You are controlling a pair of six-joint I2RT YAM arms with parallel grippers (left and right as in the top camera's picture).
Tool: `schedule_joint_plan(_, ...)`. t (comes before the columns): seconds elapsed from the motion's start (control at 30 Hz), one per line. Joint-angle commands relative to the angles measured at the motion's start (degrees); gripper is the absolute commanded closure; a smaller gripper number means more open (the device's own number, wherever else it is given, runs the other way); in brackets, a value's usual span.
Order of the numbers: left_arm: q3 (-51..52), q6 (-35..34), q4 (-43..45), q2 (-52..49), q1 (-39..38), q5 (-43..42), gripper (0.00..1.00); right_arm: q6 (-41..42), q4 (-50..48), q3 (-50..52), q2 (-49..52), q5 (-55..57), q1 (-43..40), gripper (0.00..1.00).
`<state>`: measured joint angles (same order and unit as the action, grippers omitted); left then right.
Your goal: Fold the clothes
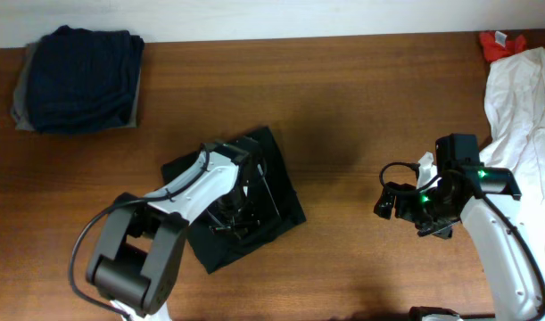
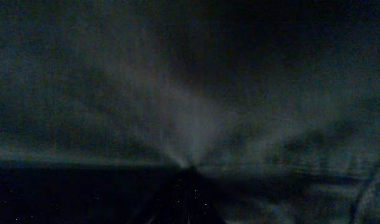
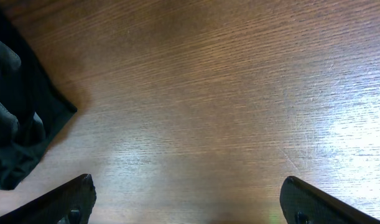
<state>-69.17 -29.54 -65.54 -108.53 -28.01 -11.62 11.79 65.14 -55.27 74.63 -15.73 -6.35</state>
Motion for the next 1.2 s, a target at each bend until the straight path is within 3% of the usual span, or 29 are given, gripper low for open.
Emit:
schedule_joint_plan(0.0, -4.57, 0.90, -5.51, 7.93, 0.11, 2.60, 0.99, -0.39, 0.02, -0.55, 0.00, -0.35, -0.44, 0.02)
schedule_joint_plan(0.17, -4.81, -3.58, -12.70, 16.87, 0.70, 11.89, 0.94, -0.39, 0.02, -0.55, 0.00, -0.33, -0.44, 0.02)
schedule_joint_plan(0.27, -4.31, -3.63, -12.98, 17.79, 0.68, 12.28, 0.94, -0.39, 0.02, -0.55, 0.00, -0.33, -0.44, 0.02)
schedule_joint_plan(0.7, 20.33, -7.13, 12.90, 12.20, 0.57, 7.69, 0.99, -0.39, 0.02, -0.55, 0.00, -0.35, -0.44, 0.02)
schedule_joint_plan(0.93, 16.57, -5.55, 10.16, 13.97, -2.91, 0.20, 1.00, -0.39, 0.02, -0.55, 0.00, -0.33, -0.44, 0.02)
schedule_joint_plan(1.07, 10.12, -5.57, 4.74, 18.97, -7.19, 1.18, 0.99, -0.39, 0.02, -0.55, 0.00, -0.35, -0.44, 0.02)
schedule_joint_plan(1.17, 6.54, -5.95, 3.08, 24.15, -8.22, 6.69, 0.99, -0.39, 0.02, -0.55, 0.00, -0.33, -0.44, 0.02)
